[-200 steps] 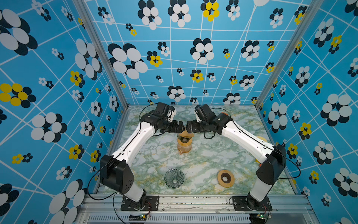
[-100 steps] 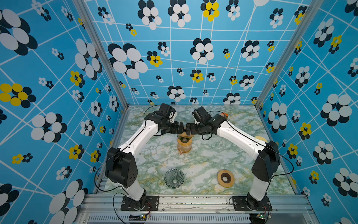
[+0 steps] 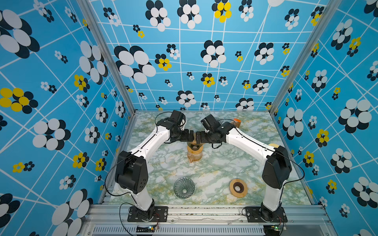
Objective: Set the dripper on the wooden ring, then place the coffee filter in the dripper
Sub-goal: 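Press the filter down into the dripper with both grippers from opposite sides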
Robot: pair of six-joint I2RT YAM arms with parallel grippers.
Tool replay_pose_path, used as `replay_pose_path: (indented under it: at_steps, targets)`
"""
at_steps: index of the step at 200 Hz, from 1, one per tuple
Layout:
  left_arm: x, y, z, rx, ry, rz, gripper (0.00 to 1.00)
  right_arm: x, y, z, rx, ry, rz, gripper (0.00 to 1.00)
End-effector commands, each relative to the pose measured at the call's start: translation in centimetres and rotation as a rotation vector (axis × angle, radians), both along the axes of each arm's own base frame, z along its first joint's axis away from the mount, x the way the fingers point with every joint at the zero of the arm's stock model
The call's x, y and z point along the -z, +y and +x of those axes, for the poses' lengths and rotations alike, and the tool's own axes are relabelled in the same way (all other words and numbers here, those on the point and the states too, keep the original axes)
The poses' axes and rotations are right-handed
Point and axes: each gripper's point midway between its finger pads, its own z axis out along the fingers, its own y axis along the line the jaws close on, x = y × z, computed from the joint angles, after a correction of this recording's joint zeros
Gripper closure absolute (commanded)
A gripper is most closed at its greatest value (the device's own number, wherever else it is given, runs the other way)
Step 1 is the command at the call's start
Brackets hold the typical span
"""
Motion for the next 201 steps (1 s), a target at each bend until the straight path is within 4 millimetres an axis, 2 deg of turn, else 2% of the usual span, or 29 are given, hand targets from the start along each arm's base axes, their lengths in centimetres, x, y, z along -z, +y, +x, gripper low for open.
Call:
replay_pose_path:
  at_steps: [1, 35, 169, 201]
  targets:
    - [0.8, 0.2, 0.1, -0.006, 0.005, 0.037, 0.01, 1.1, -0.5, 0.5, 0.023, 0.007, -0.02, 0.01]
    - [1.7, 0.4, 0.0, -0.007, 0.024, 0.051, 0.01, 2.4, -0.5, 0.5, 0.02, 0.039, -0.026, 0.0]
    - [4.3, 0.7, -1.1, -0.015, 0.068, 0.098, 0.01, 5.4, -0.7, 0.1, 0.022, 0.103, -0.062, 0.01]
    - [4.6, 0.6, -1.1, -0.015, 0.075, 0.094, 0.01, 5.4, -0.8, 0.1, 0.022, 0.104, -0.064, 0.01]
